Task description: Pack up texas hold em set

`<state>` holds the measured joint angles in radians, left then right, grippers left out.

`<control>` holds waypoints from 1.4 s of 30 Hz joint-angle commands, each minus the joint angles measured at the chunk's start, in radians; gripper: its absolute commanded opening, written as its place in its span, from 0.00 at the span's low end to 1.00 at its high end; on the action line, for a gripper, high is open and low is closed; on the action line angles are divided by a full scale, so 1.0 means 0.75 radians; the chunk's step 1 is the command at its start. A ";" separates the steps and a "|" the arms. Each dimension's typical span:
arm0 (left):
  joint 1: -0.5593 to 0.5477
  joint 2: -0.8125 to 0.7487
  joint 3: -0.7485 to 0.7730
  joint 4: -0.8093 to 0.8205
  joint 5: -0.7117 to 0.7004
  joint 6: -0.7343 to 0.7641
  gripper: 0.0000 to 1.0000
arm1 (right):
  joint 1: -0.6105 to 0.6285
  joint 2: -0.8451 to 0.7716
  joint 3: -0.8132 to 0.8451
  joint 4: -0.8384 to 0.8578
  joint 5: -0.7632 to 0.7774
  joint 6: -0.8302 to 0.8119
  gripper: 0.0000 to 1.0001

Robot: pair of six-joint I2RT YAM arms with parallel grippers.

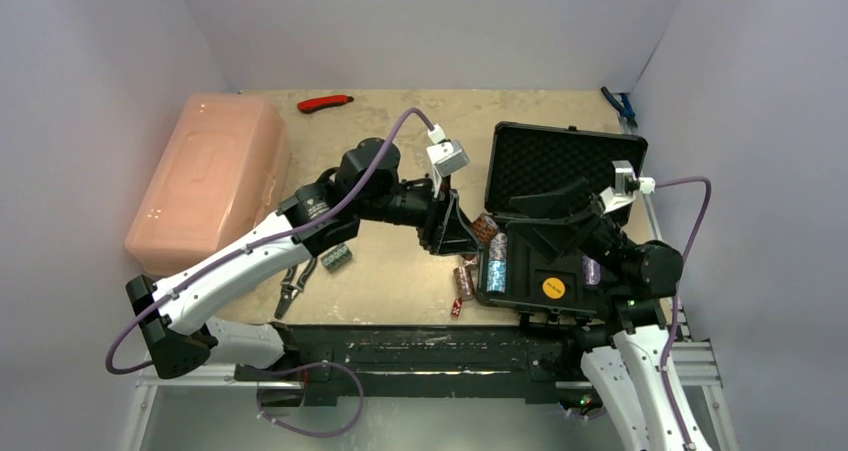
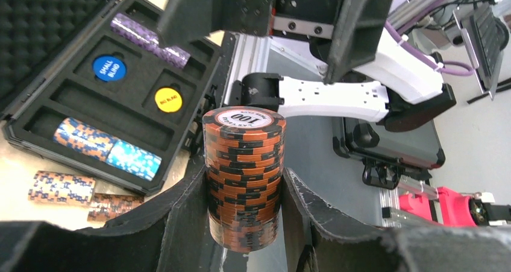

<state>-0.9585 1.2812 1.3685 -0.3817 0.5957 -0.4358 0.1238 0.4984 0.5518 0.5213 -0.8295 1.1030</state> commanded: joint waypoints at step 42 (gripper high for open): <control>0.087 0.265 0.282 0.296 -0.025 -0.117 0.00 | 0.041 0.162 0.176 -0.398 0.266 -0.107 0.65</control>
<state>-0.8963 1.4822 1.5074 -0.2920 0.5709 -0.5060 0.1501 0.6224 0.6392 0.2768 -0.6922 1.0466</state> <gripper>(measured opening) 0.427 0.673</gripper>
